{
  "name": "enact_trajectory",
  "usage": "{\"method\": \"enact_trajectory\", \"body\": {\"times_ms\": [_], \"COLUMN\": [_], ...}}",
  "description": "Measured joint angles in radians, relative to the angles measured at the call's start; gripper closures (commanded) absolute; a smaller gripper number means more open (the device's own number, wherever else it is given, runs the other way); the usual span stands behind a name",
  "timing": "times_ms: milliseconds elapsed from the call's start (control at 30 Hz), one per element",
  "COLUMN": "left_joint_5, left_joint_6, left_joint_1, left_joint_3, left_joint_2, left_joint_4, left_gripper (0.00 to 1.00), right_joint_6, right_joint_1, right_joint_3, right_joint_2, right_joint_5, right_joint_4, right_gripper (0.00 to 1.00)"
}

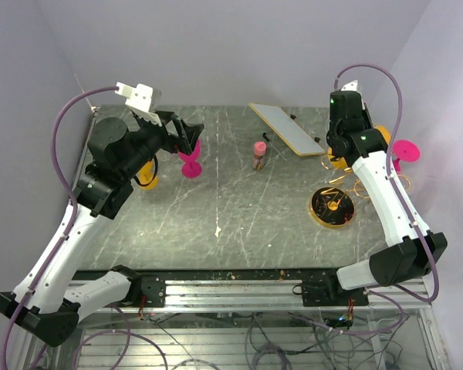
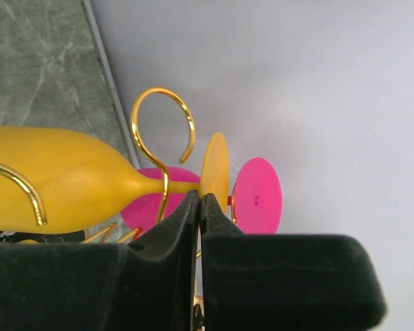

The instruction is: Take the wine glass off the wine glass rack

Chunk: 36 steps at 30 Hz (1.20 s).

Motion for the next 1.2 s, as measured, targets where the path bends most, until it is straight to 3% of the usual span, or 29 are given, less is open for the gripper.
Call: {"method": "enact_trajectory", "body": {"times_ms": [433, 1200], "left_joint_5": [0.0, -0.001], "left_joint_6": [0.0, 0.0], "left_joint_1": [-0.013, -0.022], "left_joint_3": [-0.007, -0.007], "left_joint_2": [0.011, 0.006], "left_joint_4": [0.002, 0.002], "left_gripper": [0.01, 0.01], "right_joint_6": [-0.066, -0.282], "right_joint_1": [-0.021, -0.054], "right_joint_3": [-0.016, 0.111], "right_joint_2": [0.011, 0.176], "right_joint_5": [0.074, 0.118], "right_joint_4": [0.072, 0.298], "right_gripper": [1.0, 1.0]}}
